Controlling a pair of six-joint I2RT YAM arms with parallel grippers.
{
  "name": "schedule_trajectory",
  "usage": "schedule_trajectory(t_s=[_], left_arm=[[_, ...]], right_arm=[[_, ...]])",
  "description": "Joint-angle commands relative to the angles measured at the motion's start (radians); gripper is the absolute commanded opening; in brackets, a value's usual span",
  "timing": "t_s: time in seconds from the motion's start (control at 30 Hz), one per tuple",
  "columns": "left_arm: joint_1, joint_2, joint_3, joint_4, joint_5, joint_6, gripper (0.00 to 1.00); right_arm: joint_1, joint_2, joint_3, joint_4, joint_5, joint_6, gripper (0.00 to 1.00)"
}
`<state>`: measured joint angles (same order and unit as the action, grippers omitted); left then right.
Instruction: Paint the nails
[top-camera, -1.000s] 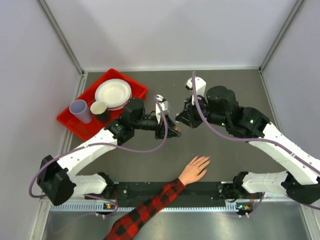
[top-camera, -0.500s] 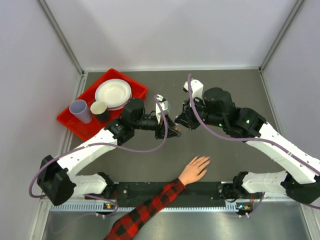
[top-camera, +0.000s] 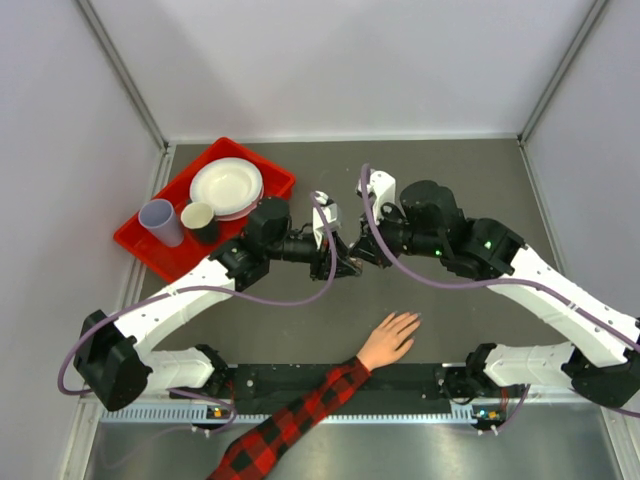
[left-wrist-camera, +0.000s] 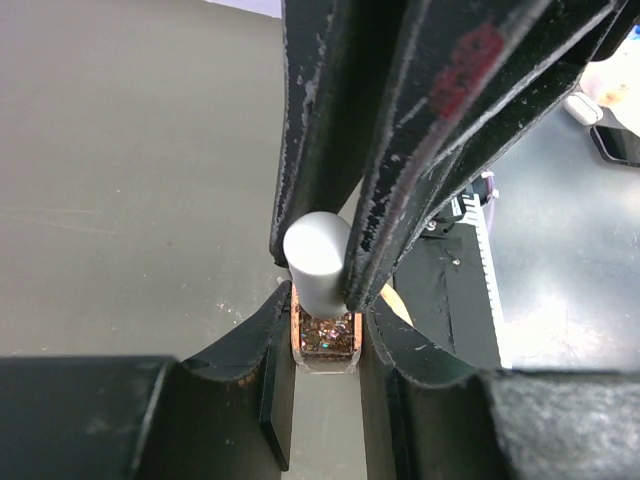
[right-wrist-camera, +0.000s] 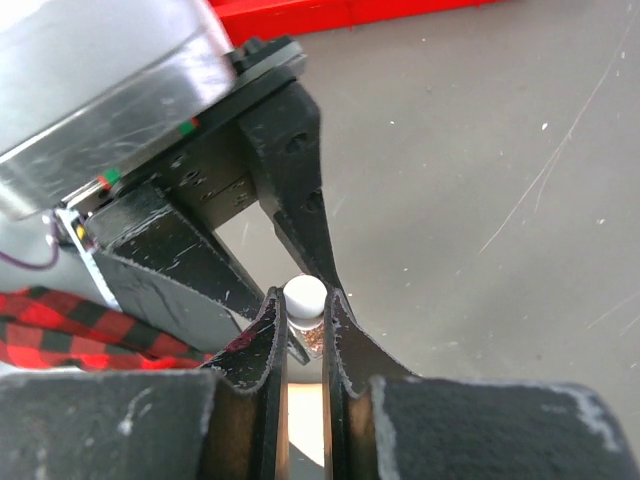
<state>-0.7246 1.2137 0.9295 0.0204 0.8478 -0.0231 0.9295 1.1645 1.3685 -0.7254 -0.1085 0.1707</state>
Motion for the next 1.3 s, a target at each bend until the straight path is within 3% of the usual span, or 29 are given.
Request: schedule_trajectory(t_s=[0.0,0.17,0.27,0.33,0.37,0.4,0.5,0.6,0.67,0.73,0.8,0.83,0.9,0.93,1.0,1.07,1.17,1.2,1.27], left_arm=[[-0.001,-0.019,0.045,0.047,0.011,0.038,0.00],[-0.001,-0.037,0.046,0.024,-0.006,0.069,0.00],[-0.001,-0.060,0.040,0.018,-0.110,0.083,0.00],[-0.001,-0.081,0.019,0.048,-0.284,0.066,0.00],[-0.001,-0.100,-0.001,0.081,-0.343,0.058,0.00],[-0.001,-0.106,-0.009,0.093,-0.415,0.051,0.00],[0.001,-0.115,-0.017,0.111,-0.536,0.038,0.00],[0.001,-0.135,-0.040,0.150,-0.533,0.032,0.00],[0.001,-0.147,-0.055,0.158,-0.514,0.026,0.00],[0.001,-0.149,-0.057,0.158,-0.495,0.028,0.00],[0.001,-0.149,-0.055,0.154,-0.466,0.028,0.00],[0.001,-0.148,-0.051,0.147,-0.455,0.031,0.00],[0.001,-0.141,-0.043,0.139,-0.402,0.037,0.00],[0.001,-0.138,-0.040,0.135,-0.379,0.040,0.00],[0.001,-0.125,-0.029,0.119,-0.310,0.041,0.00],[0.001,-0.102,-0.009,0.090,-0.254,0.051,0.00],[0.001,-0.062,0.038,0.024,-0.088,0.072,0.00],[0.001,-0.053,0.046,0.021,-0.040,0.063,0.00],[0.001,-0.029,0.061,0.029,0.121,0.049,0.00]], right_arm=[[0.012,0.009,0.020,-0.028,-0.086,-0.138,0.00],[-0.034,0.038,0.038,-0.081,-0.198,-0.197,0.00],[-0.035,0.044,0.041,-0.068,-0.125,-0.109,0.00],[-0.012,0.046,0.035,-0.037,0.016,-0.016,0.00],[0.061,0.050,0.027,-0.026,0.105,0.083,0.00],[0.112,0.061,0.026,-0.014,0.321,0.123,0.00],[0.265,0.134,0.069,-0.084,0.717,0.398,0.00],[0.344,0.223,0.119,-0.153,0.893,0.533,0.00],[0.347,0.239,0.150,-0.212,0.906,0.562,0.00],[0.347,0.210,0.121,-0.149,0.869,0.547,0.00],[0.345,0.179,0.095,-0.083,0.805,0.485,0.10],[0.345,0.150,0.084,-0.068,0.787,0.463,0.22],[0.345,0.121,0.076,-0.023,0.718,0.359,0.32],[0.345,0.092,0.080,-0.014,0.701,0.322,0.50],[0.339,0.051,0.077,0.010,0.615,0.222,0.68],[0.309,-0.018,0.078,0.011,0.557,0.155,0.73],[0.186,-0.095,0.063,0.031,0.272,0.055,0.78],[0.146,-0.100,0.063,0.015,0.075,0.030,0.77],[0.062,-0.097,0.072,-0.008,-0.157,-0.043,0.75]])
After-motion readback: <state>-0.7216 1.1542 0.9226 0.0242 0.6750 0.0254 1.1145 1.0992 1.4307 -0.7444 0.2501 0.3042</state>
